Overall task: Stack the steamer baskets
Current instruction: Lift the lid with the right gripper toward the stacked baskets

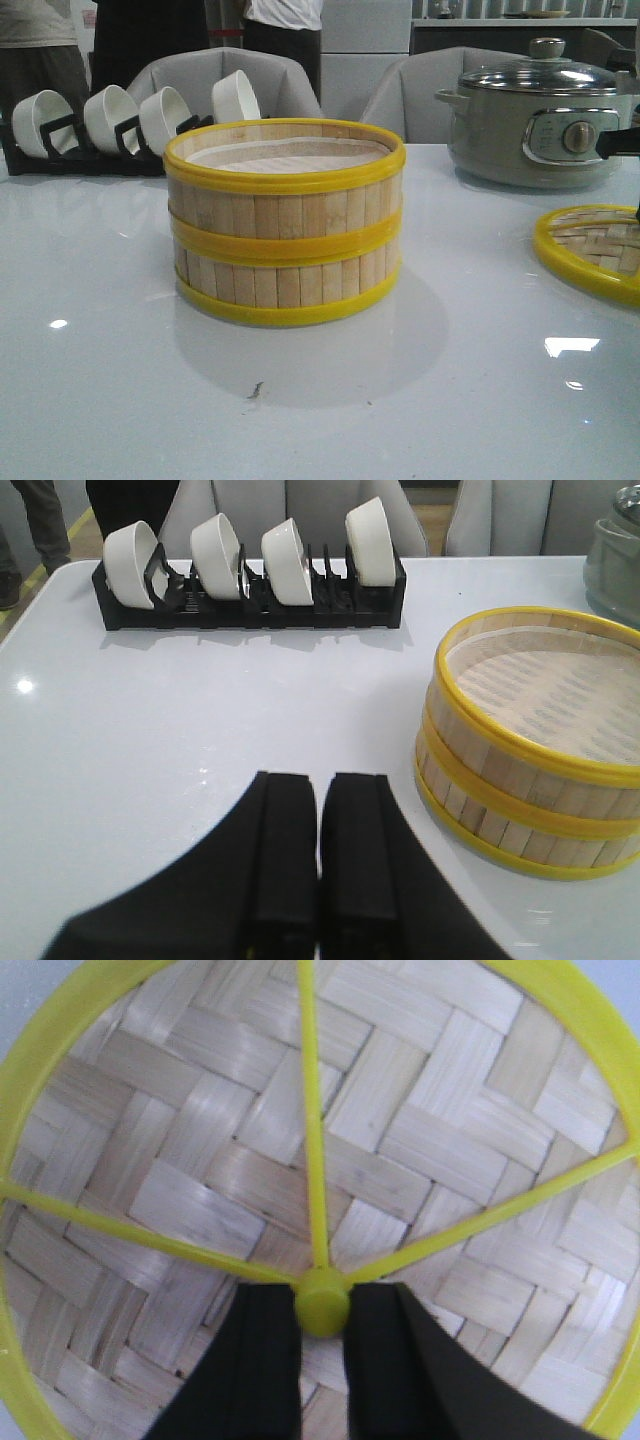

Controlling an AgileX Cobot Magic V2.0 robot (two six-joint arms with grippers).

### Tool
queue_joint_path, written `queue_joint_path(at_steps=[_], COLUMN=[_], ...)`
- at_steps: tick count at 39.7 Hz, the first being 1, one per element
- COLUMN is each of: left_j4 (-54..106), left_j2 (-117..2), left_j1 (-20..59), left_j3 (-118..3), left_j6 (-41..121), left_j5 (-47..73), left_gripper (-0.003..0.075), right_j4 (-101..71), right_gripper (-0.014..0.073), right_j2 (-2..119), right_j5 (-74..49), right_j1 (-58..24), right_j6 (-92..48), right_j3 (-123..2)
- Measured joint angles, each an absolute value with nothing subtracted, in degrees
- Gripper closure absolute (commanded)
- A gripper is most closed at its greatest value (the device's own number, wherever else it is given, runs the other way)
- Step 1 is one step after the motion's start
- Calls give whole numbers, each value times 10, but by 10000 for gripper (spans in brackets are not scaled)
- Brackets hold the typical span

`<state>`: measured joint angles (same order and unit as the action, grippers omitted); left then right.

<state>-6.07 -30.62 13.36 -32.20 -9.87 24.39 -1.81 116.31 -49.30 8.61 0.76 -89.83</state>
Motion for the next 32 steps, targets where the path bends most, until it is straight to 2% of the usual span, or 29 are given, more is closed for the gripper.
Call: queue_joint_path(at_steps=[16, 23, 32], left_j4=[-61, -61, -61], left_j2=[-306, -306, -306], left_j1=[134, 134, 134], left_j3=[-322, -322, -322], left_j6=[-99, -99, -99], left_j5=[244, 244, 244], left_gripper=[622, 622, 622], right_j4=[-18, -17, -18], right_gripper=[537, 537, 537], right_j2=[1142, 1132, 1132], right_j5=[-574, -623, -655], right_j1=[47, -9, -124], right_j6=[8, 8, 8], right_j3=[-1011, -1087, -1164])
